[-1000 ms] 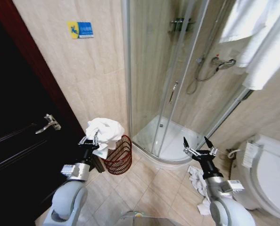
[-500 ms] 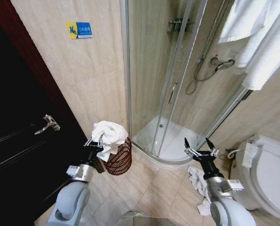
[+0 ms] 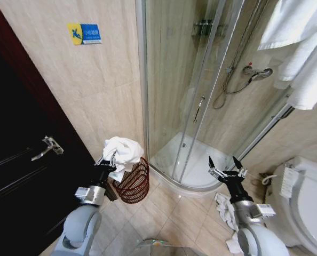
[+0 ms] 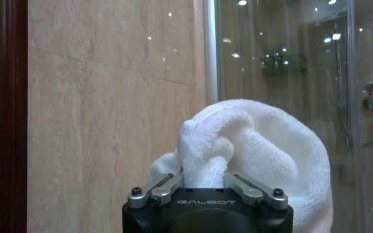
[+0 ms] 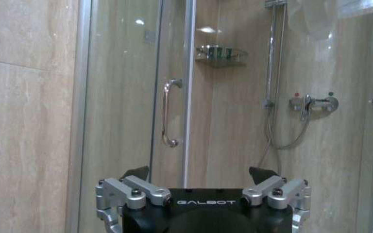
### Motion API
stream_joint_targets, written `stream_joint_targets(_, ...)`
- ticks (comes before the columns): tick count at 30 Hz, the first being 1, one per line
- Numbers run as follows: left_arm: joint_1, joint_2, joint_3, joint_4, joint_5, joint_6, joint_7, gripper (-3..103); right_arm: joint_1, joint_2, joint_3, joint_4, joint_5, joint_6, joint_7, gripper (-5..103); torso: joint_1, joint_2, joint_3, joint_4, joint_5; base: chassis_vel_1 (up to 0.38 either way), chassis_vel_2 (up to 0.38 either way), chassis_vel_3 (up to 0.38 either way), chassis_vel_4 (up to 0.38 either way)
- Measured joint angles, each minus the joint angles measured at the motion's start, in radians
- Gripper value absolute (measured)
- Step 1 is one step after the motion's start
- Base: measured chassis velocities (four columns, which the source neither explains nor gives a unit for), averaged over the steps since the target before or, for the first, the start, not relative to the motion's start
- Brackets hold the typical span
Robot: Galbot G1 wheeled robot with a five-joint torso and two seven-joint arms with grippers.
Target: Discard the used towel into the hamper.
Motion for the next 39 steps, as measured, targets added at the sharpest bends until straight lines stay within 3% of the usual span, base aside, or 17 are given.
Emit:
stream_joint_targets(22, -0.027, 0.023, 0.009, 0.040, -0.023, 0.002, 0.020, 10, -0.001, 0.006, -0.006, -0.012, -0.013, 0.021, 0.010, 100, 0.000, 0.000, 0.000, 0.0001, 0.0001, -0.035, 0.032, 0.034, -0.032)
stream_joint_targets(31, -0.152, 0.066, 0.111, 0.149, -0.069, 0.048, 0.021, 10, 0.003, 0.008, -0.009, -0.014, -0.016, 0.023, 0.013, 100, 0.000, 0.000, 0.000, 0.0000, 0.0000, 0.000, 0.000, 0.000, 0.000)
stream_joint_targets(39, -0.242, 0.060, 0.205, 0.286, -0.094, 0.048, 0.020, 10, 0.007, 0.019, -0.004, -0.020, -0.033, 0.023, 0.018, 100, 0.000, 0.000, 0.000, 0.0001, 0.0000, 0.000, 0.000, 0.000, 0.000)
